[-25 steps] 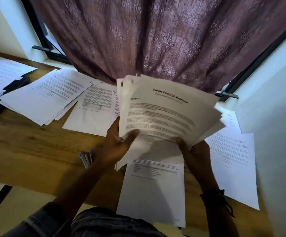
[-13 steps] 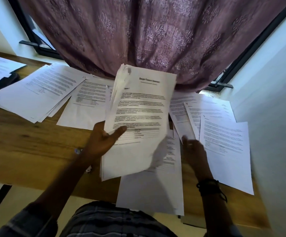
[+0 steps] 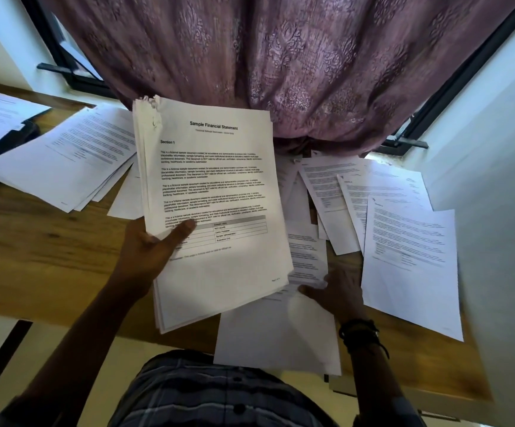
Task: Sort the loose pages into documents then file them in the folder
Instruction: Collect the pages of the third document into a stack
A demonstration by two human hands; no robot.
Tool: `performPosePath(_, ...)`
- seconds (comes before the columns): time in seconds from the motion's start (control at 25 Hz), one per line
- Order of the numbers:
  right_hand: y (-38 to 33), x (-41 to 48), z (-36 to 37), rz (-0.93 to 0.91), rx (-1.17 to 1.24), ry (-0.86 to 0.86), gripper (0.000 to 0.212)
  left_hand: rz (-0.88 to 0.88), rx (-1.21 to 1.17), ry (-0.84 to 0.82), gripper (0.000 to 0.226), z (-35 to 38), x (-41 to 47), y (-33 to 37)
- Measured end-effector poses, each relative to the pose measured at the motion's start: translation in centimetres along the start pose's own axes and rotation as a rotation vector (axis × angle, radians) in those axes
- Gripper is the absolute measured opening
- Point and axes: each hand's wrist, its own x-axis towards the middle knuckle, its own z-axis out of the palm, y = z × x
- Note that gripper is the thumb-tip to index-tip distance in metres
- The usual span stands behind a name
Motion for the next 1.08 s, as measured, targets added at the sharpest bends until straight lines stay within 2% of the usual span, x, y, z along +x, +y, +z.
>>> performPosePath(0.12,-0.3,-0.3,0.3,-0.033,0.062,0.049,0.058,-0.03,-0.027,0.009,0.03,-0.3,-0.3,-0.1)
performPosePath(0.24,-1.2,-0.9,-1.1,-0.004,0.412,-0.064,0.073,-0.071,-0.074,0.041,0.029,-0.8,-0.4,0.0)
performPosePath(0.32,-1.4,-1.2,-2.7,0.007,0.509,-0.142,0.056,-0.095,-0.109,0.066,0.029,-1.3,-0.4,0.0)
performPosePath(0.4,-1.3,-1.8,-4.9,-0.012,0.518,-0.118,0.038,-0.124,-0.145,0.09,0.029,-1.5,-0.5,0.1)
performPosePath(0.6,-1.9,-3.3,-12.3,-0.091,0.566,0.007,0.046,-0.174,-0.193,0.035,0.031,-1.4,-0.5,0.6)
performPosePath(0.76,-2.7,-4.3,-16.8,-0.164,0.661,0.041,0.041,-0.164,-0.248,-0.038,0.032,-0.5,-0.4,1.7)
performPosePath(0.96,-5.3,-3.5,-16.7,-0.265,0.93,0.037,0.043,-0.166,-0.295,-0.148,0.03,1.1,0.1,3.0)
performPosePath(1.08,-7.3,-2.8,-14.8,-0.321,1.088,-0.008,0.043,-0.228,-0.326,-0.175,0.028,1.9,0.7,2.8)
